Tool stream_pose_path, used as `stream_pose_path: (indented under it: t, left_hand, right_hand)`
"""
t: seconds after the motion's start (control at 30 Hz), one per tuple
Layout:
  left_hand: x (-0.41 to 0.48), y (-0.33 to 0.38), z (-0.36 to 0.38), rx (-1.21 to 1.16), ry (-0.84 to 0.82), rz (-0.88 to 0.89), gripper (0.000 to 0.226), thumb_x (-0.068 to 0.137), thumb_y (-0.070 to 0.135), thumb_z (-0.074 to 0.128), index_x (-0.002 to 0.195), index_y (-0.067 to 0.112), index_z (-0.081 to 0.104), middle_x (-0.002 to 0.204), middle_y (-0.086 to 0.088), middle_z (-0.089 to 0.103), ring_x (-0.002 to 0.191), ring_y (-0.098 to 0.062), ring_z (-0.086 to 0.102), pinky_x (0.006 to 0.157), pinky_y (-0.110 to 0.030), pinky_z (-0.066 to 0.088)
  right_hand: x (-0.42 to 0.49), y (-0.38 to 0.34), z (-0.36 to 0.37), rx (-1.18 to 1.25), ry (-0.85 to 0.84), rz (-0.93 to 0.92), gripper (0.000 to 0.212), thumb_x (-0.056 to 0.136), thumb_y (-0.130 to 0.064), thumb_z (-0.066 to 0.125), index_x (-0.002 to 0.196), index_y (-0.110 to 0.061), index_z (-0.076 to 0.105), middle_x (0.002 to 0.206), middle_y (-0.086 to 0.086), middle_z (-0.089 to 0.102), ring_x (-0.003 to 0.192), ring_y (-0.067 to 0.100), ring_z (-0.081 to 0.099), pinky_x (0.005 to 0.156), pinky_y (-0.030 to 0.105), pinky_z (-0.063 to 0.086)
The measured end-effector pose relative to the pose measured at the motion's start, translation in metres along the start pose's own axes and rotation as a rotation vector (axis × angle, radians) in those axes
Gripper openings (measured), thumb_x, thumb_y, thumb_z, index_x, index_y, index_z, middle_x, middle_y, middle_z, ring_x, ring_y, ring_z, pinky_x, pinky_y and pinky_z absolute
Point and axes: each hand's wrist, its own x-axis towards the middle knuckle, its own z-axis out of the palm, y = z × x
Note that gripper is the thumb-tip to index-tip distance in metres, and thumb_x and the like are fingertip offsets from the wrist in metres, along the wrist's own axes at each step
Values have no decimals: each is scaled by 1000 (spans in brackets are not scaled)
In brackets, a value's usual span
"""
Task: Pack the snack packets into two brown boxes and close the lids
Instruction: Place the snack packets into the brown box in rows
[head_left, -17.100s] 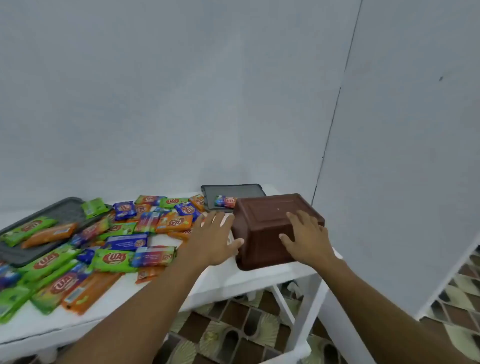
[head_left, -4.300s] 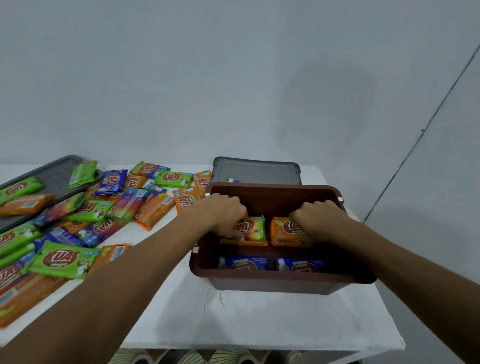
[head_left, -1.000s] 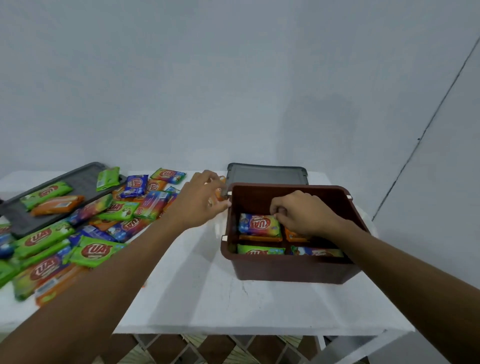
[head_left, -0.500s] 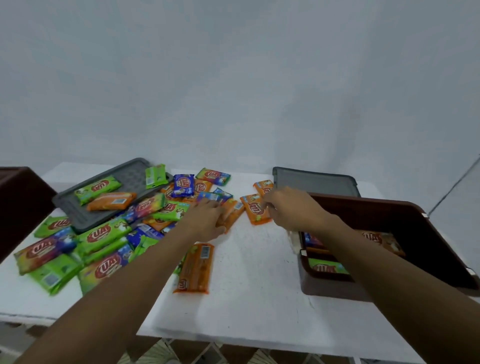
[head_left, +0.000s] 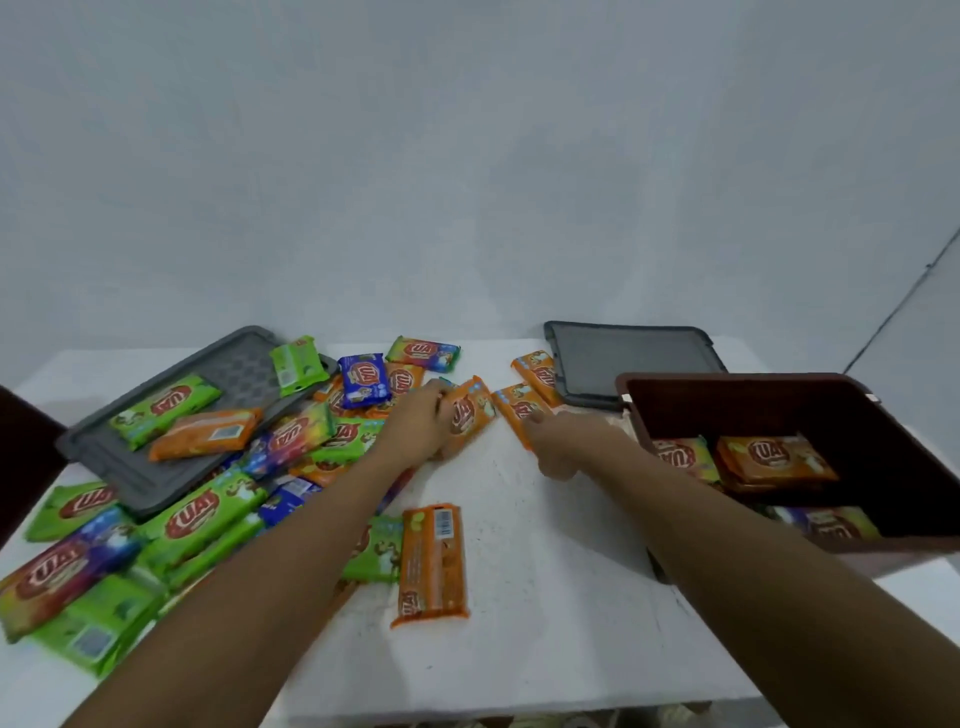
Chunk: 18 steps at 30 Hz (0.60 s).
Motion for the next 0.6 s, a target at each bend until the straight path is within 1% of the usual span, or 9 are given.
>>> stream_pose_path:
  t: [0.07,0.1,0.23,0.3,0.37,0.4,0.47,0.53,0.6]
  left_hand:
    - [0,0,-11,-192,-12,-94,31,104,21,35,127,10,54,108,-3,61,90,-17,60,77,-33,52]
    - [1,0,-16,-264,-6,-128,33,104,22,33,127,11,55,108,-1,61,92,-15,60,81,-33,52]
    - [6,-4,-35,-502,-42,-222,27,104,27,37,93,26,62,92,0,67,84,-18,65,80,-36,53]
    - [9,-12,-39,-500,-79,-222,18,100,35,50,100,24,65,101,-2,70,90,-19,68,86,-40,54]
    - [10,-19,-40,-482,-115,-218,21,95,37,60,110,23,64,106,-1,70,92,-19,70,88,-42,56]
    - [10,-22,-40,-492,-128,-230,21,93,35,62,111,24,63,107,-1,70,91,-19,70,88,-43,56]
    - [9,-25,-40,-519,-155,-239,20,93,31,63,111,22,61,110,-4,69,92,-20,70,85,-42,57]
    - [8,-27,-42,-518,-181,-226,19,94,27,63,111,20,57,117,-4,65,96,-19,68,77,-35,57]
    - [8,-29,-45,-481,-200,-218,18,94,27,63,110,23,56,121,-4,61,103,-21,64,77,-31,53]
  right_hand:
    - [1,-3,-1,14,4,5,77,89,-8,53,154,-10,12,157,11,24,134,36,39,101,51,43]
    - [0,-5,-3,9,5,1,77,89,-8,54,154,-9,13,157,11,24,134,36,39,102,51,43]
    - [-2,-12,-13,25,-47,-25,54,93,-12,56,143,-1,39,146,17,40,123,33,48,101,42,44]
    - [2,-14,-18,105,-58,-18,49,94,-16,55,138,1,44,132,18,50,112,30,53,97,38,47]
    - [7,-14,-16,212,6,40,45,95,-22,54,134,-1,48,110,13,54,98,23,57,88,33,52]
    - [9,-15,-13,277,45,93,49,94,-29,57,133,-2,47,108,11,56,98,22,59,86,33,53]
    - [10,-19,-4,382,109,205,72,86,-41,68,140,-6,36,126,11,56,111,27,57,90,37,53]
    - [12,-25,4,433,169,230,92,79,-39,77,147,-10,22,138,13,49,121,32,51,93,42,50]
    - [12,-29,1,468,148,230,107,73,-34,83,150,-11,12,137,14,50,119,33,52,88,41,52]
